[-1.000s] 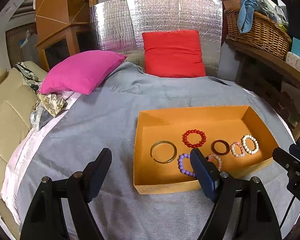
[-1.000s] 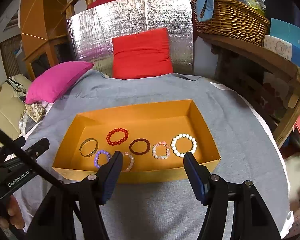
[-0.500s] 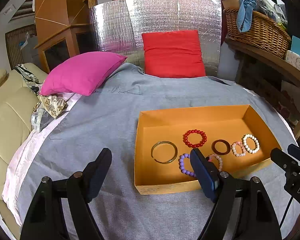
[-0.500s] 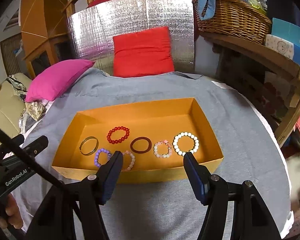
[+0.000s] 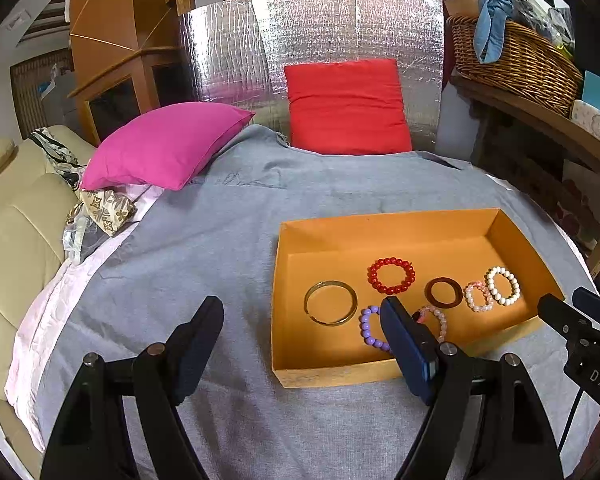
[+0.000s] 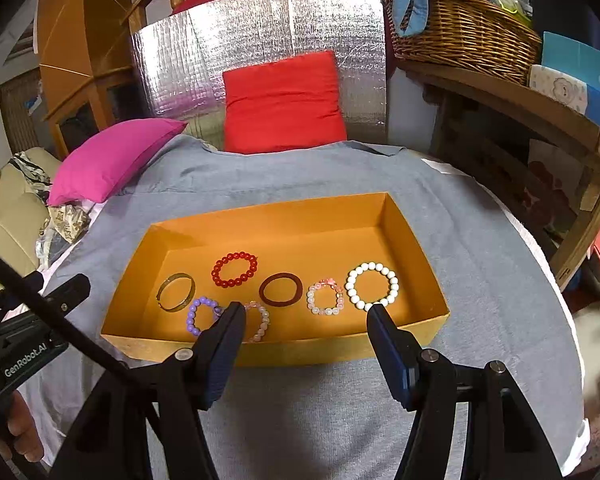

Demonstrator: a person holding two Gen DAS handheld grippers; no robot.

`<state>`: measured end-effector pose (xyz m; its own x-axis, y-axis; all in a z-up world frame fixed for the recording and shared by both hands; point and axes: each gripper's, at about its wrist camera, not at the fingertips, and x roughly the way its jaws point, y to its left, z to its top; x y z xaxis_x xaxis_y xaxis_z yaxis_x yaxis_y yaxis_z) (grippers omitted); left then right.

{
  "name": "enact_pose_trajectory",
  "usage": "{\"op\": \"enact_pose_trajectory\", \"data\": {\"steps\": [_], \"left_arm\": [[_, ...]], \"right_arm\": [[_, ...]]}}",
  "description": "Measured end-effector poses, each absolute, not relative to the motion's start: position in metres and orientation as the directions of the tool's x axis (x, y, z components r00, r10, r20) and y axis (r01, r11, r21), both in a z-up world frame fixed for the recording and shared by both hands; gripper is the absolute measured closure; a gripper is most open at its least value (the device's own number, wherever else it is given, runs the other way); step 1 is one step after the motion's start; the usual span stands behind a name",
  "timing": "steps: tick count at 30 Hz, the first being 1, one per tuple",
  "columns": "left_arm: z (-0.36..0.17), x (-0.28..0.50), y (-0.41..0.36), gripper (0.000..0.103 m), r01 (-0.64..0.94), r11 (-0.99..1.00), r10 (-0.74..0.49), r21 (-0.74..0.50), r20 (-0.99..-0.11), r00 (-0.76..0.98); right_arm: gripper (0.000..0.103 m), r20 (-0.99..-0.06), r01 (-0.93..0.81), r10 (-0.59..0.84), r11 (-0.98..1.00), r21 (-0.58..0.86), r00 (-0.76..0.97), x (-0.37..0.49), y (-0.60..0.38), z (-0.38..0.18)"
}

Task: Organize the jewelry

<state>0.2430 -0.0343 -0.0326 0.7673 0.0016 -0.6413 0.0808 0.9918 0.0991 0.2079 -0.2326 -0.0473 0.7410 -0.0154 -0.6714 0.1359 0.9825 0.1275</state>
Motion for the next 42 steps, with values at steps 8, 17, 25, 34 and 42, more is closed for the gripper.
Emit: {"op": "enact_pose_trajectory", "data": {"steps": [8, 17, 25, 34, 42], "left_arm": [[-0.032, 0.243, -0.035, 0.022, 0.081, 0.992, 0.001, 0.099, -0.639, 0.769], [-0.034, 0.244, -0.041, 0.022, 0.089, 0.990, 0.002, 0.109, -0.643, 0.766], [-0.032, 0.243, -0.038, 0.022, 0.089, 0.990, -0.001, 0.106, -0.639, 0.769], [-0.030, 0.243, -0.031, 0.022, 0.087, 0.992, -0.009, 0.091, -0.637, 0.770], [-0.028, 0.243, -0.034, 0.022, 0.088, 0.992, -0.013, 0.087, -0.633, 0.774]], "right_arm": [[0.036, -0.676, 0.135, -0.013, 0.983, 0.127, 0.736, 0.210, -0.233, -0.051], [0.036, -0.679, 0.147, -0.016, 0.980, 0.135, 0.734, 0.211, -0.241, -0.054], [0.036, -0.675, 0.150, -0.018, 0.979, 0.137, 0.737, 0.211, -0.239, -0.052], [0.036, -0.677, 0.145, -0.020, 0.981, 0.129, 0.736, 0.215, -0.229, -0.054], [0.036, -0.682, 0.143, -0.019, 0.982, 0.126, 0.731, 0.218, -0.227, -0.056]]}}
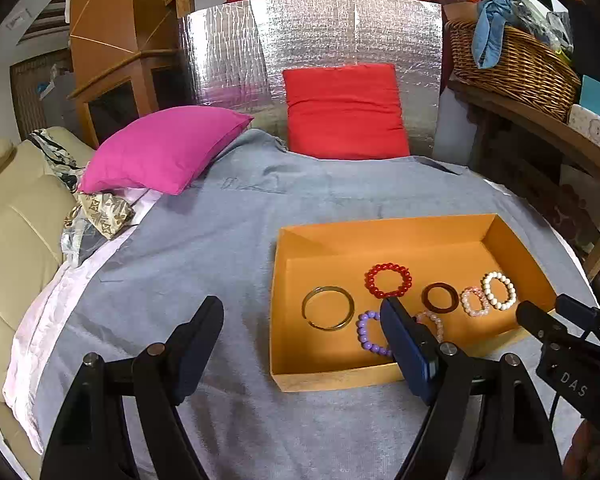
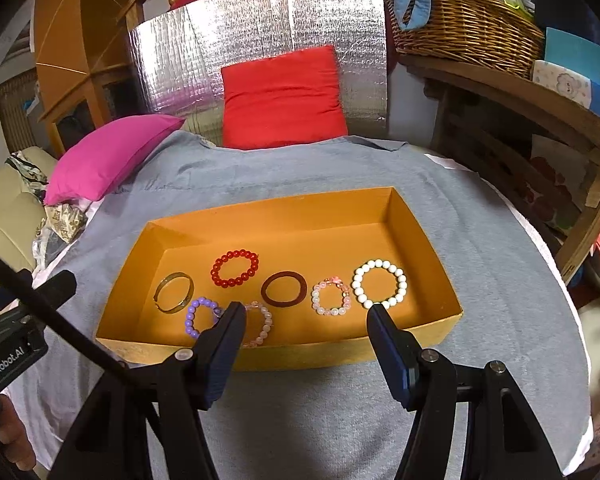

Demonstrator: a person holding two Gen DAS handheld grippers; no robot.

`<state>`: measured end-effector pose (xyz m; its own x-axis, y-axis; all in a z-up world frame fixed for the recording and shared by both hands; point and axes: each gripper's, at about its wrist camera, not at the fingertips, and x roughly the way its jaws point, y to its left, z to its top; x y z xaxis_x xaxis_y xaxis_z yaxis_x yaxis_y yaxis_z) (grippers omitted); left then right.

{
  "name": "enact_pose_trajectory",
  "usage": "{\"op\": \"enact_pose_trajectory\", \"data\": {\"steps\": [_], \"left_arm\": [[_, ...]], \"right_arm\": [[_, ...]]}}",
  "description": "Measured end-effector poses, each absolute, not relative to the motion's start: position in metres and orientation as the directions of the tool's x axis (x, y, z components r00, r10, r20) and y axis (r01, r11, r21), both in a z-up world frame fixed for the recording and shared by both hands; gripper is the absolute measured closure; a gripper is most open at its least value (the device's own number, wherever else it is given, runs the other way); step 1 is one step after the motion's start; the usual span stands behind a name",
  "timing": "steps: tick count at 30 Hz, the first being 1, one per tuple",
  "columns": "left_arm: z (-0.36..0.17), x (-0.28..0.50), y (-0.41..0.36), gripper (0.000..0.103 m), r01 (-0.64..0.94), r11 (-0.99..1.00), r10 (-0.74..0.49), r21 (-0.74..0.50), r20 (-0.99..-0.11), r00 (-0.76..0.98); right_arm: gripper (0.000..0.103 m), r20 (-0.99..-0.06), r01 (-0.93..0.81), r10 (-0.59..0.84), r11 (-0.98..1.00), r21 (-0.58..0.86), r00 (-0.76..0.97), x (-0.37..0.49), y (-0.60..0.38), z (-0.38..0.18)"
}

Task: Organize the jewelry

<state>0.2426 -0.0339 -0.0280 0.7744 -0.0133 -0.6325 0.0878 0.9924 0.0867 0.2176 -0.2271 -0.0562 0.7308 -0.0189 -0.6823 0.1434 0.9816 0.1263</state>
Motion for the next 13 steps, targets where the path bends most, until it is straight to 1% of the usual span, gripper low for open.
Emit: {"op": "enact_pose_trajectory", "data": {"steps": [6, 10, 13], "left_arm": [[-0.0273, 0.2469, -0.0336, 0.022, 0.082, 0.993, -0.012, 0.083, -0.631, 0.775], [-0.0274, 0.2463, -0.0339, 0.022, 0.097, 0.993, -0.037, 0.067, -0.610, 0.791], [-0.0312, 0.2425, -0.0428, 0.022, 0.133, 0.987, -0.054, 0.087, -0.603, 0.796]], "right_arm": [[0.036, -0.685, 0.145, -0.017, 0.981, 0.129, 0.728, 0.2213, -0.2289, -0.0577], [0.036, -0.693, 0.146, -0.015, 0.981, 0.131, 0.721, 0.2261, -0.2306, -0.0617], [0.036, -0.692, 0.148, -0.016, 0.980, 0.132, 0.722, 0.2248, -0.2349, -0.0636]]}}
